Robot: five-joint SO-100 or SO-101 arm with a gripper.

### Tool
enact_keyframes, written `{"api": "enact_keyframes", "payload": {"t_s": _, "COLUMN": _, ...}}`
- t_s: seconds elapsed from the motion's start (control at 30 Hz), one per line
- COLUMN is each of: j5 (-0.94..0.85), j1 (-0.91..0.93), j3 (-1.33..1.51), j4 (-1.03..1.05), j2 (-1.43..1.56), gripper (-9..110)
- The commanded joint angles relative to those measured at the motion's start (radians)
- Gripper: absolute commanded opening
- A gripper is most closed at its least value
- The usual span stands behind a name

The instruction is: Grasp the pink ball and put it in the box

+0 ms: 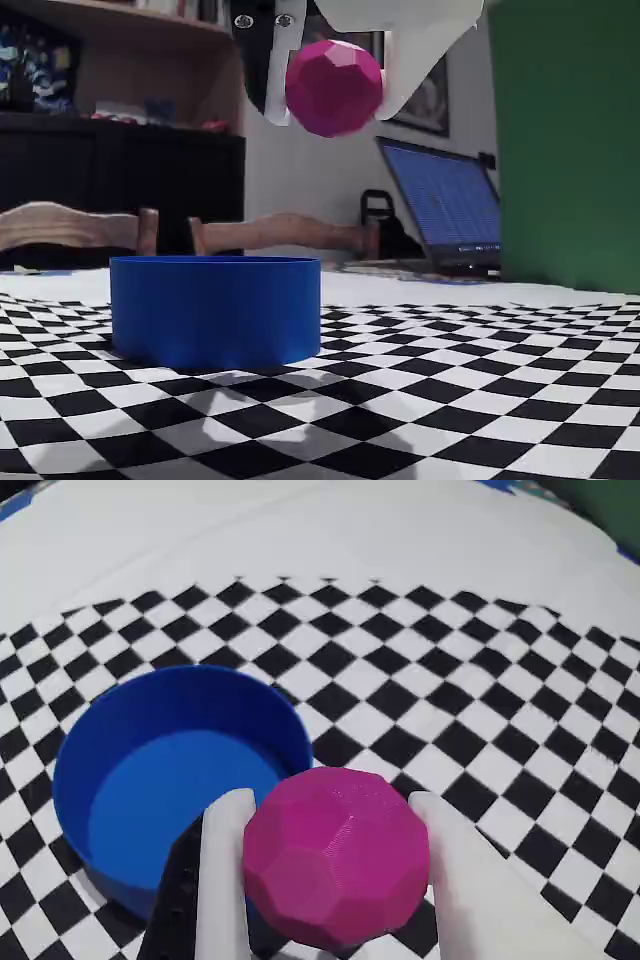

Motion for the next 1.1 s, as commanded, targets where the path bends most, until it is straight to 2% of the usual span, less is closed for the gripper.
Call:
{"api": "enact_keyframes", "payload": {"t_s": 0.0, "j5": 0.006, "j1": -0.021, "j3": -0.032, "j4": -0.020, "j2": 0.028, "gripper": 0}}
{"api": "enact_keyframes", "payload": {"t_s": 1.07, "j5": 0.006, "j1": -0.181, "j3": -0.011, "j4": -0.023, "j2": 0.035, "gripper": 0}}
